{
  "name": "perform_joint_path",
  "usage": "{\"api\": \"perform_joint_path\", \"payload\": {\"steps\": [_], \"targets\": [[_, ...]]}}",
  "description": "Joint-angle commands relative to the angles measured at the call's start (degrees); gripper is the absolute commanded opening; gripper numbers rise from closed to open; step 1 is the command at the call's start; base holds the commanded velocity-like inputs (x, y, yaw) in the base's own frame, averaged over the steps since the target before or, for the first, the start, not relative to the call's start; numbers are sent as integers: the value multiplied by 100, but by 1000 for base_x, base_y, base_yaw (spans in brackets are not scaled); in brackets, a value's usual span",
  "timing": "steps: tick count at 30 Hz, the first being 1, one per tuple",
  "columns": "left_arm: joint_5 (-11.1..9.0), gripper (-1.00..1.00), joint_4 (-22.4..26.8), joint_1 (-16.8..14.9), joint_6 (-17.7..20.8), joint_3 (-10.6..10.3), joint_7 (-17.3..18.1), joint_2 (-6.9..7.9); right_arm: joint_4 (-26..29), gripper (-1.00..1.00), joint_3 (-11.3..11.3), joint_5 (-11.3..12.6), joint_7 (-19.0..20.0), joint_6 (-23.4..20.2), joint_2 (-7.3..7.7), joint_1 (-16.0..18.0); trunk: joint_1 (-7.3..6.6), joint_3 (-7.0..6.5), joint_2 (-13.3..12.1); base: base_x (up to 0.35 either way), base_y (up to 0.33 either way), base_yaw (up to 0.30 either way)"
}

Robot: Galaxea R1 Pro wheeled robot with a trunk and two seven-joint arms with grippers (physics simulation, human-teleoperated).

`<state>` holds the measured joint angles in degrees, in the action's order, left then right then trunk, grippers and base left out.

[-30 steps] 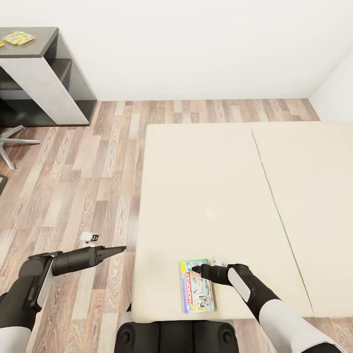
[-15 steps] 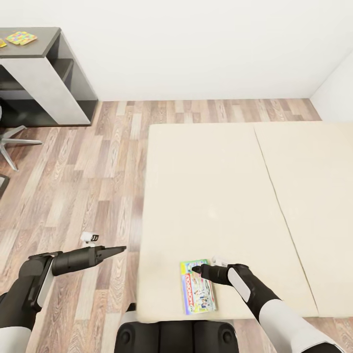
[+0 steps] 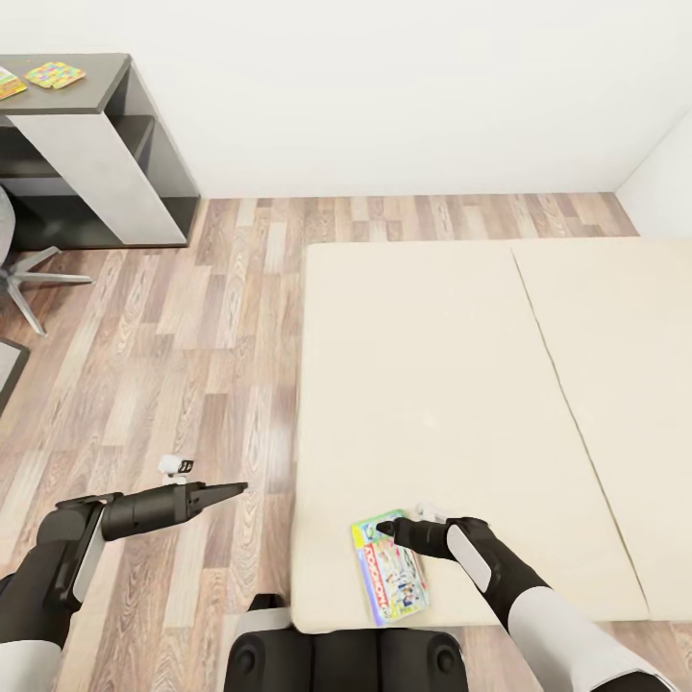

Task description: Put all the toys in the child's room - the three board games (two on the bed and one on the table), the two jigsaw puzzles on the table, and the tennis ball on the table - inside the toy box on the table in the child's room.

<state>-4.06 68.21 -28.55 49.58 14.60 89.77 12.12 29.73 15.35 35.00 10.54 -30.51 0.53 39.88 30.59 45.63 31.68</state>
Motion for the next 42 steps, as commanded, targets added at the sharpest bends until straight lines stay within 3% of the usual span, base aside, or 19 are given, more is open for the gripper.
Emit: {"api": "perform_joint_path", "payload": {"steps": [1,42], "targets": [[2,100,-1,-3,61,-1,23,1,6,100,21,-2,9,-18,7,2,2,5,6,0,143,0],[10,100,-1,-1,61,-1,23,1,18,100,13,-3,11,-173,27,2,2,5,6,0,9,0]]}}
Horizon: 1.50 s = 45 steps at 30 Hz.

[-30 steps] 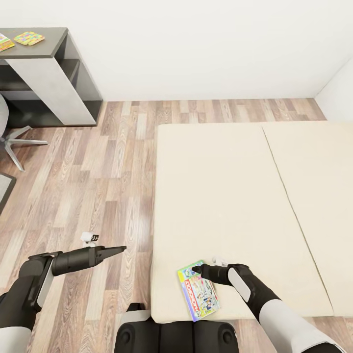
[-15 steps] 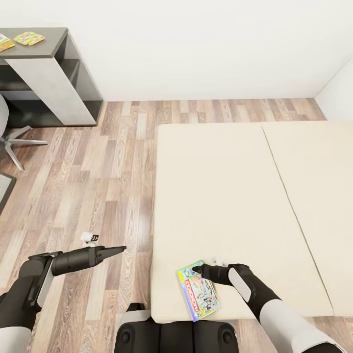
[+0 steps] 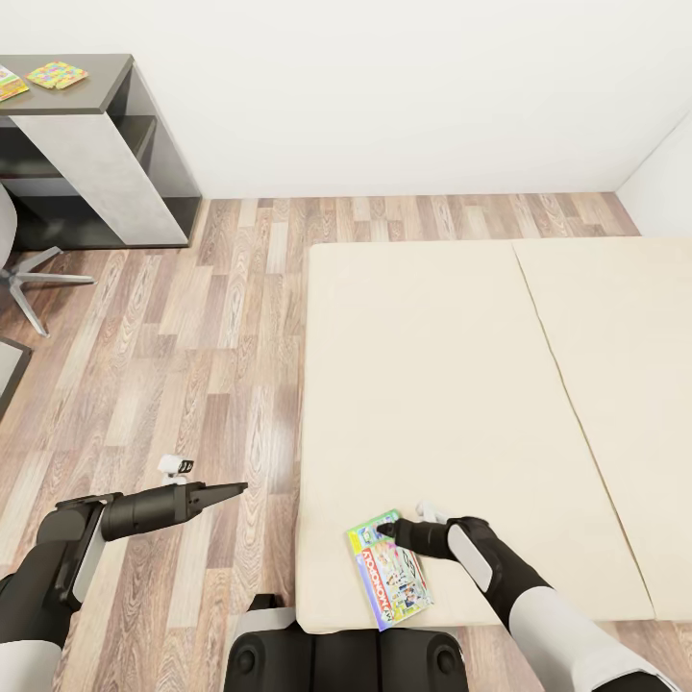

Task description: Put all the toys in the child's room - the three board games (two on the bed and one on the table), the two jigsaw puzzles on the table, and the tennis ball on the table - inside the toy box on the table in the child's room.

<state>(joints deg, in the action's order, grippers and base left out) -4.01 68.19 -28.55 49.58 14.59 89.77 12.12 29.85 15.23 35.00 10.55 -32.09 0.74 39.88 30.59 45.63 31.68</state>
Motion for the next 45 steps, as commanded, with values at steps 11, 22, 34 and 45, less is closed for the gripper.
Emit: {"api": "perform_joint_path", "payload": {"steps": [11,22,34,45], "targets": [[1,100,1,-1,61,0,23,1,29,100,7,-2,0,-185,29,11,2,5,6,0,0,0],[3,100,1,-1,61,1,23,1,-14,100,0,15,-7,-543,44,106,2,5,6,0,0,0],[5,100,1,-1,61,9,23,1,-15,100,-11,6,-16,-1084,43,160,2,5,6,0,0,0],[5,100,1,-4,61,1,23,1,-14,100,21,-5,-3,-1097,-46,160,2,5,6,0,0,0]]}}
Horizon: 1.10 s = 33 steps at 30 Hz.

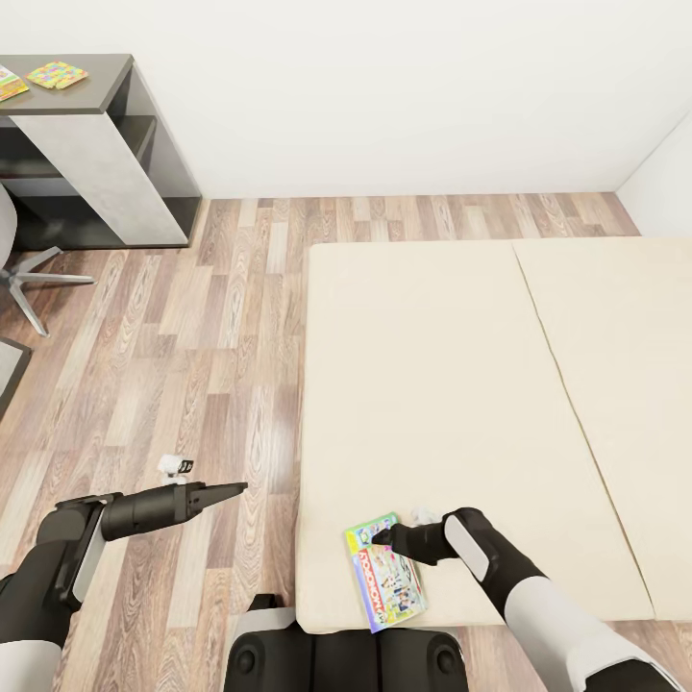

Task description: Put all the toys in the child's room - the three board games (two on the bed and one on the table), the two jigsaw puzzles on the table, and the tennis ball on the table - inside the toy box on the table in the child's room.

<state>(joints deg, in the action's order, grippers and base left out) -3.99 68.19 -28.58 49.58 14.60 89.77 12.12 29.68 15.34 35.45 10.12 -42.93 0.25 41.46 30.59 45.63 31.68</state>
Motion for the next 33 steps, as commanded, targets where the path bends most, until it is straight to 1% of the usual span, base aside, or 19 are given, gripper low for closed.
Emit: {"api": "perform_joint_path", "payload": {"steps": [1,6,9,14,28,33], "targets": [[4,100,1,-2,61,0,23,1,3,100,11,-51,41,-14,-1,2,2,5,6,0,0,0],[4,100,1,1,61,-1,23,1,0,100,24,-48,0,-14,23,2,2,5,6,0,0,0],[4,100,1,0,61,-1,23,1,-8,100,24,-42,-104,-14,67,2,2,5,6,0,0,0],[4,100,1,-2,61,2,23,1,-13,100,28,-43,-193,-2,88,2,2,5,6,0,0,0],[4,100,1,-2,61,5,23,1,25,100,34,-66,-203,54,106,-6,2,5,6,0,0,0],[-2,100,1,1,61,7,23,1,29,100,31,-65,-199,56,105,-6,2,27,6,0,0,0]]}}
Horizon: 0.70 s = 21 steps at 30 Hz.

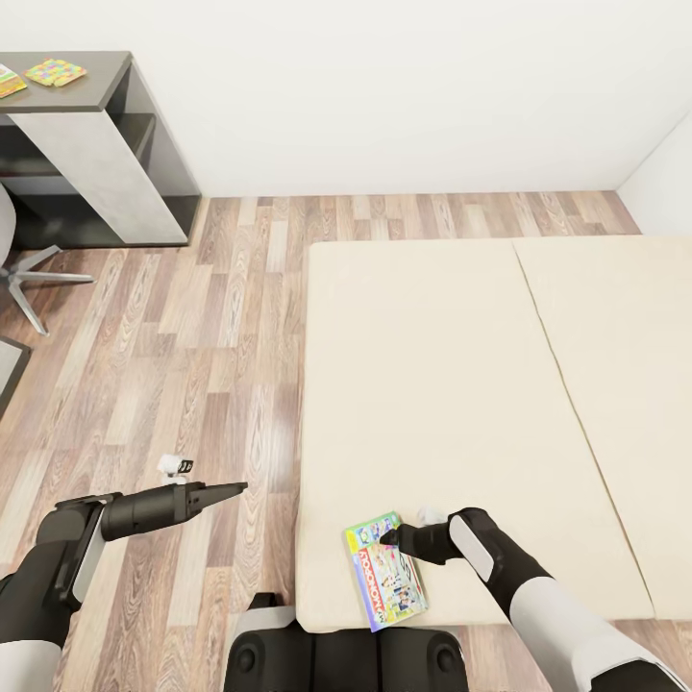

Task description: Put all the toys in the child's room - the three board games (two on the bed and one on the table), the two jigsaw puzzles on the table, and the tennis ball on the table - inside the toy box on the table in the child's room.

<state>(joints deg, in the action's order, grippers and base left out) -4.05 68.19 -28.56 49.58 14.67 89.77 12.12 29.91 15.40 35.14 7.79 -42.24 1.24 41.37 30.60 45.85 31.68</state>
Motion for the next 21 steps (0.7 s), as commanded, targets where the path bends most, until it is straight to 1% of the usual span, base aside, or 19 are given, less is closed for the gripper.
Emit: {"api": "perform_joint_path", "payload": {"steps": [1,6,7,9,16,21], "targets": [[3,100,1,-1,61,0,23,1,5,100,25,-34,35,-13,5,3,2,12,6,0,0,0],[-2,100,1,2,61,25,23,22,13,100,24,-34,38,-12,1,2,2,56,6,0,0,0],[-11,100,5,4,61,58,23,52,13,100,24,-34,38,-12,0,2,2,65,6,0,0,0],[-33,100,10,12,61,129,23,169,14,100,24,-34,42,-12,0,2,2,84,6,0,0,0],[-30,100,13,16,44,189,23,403,15,100,24,-34,39,-12,-1,2,2,149,6,0,0,0],[-27,100,15,18,36,193,23,460,15,100,27,-34,39,-12,-4,2,2,196,6,0,0,0]]}}
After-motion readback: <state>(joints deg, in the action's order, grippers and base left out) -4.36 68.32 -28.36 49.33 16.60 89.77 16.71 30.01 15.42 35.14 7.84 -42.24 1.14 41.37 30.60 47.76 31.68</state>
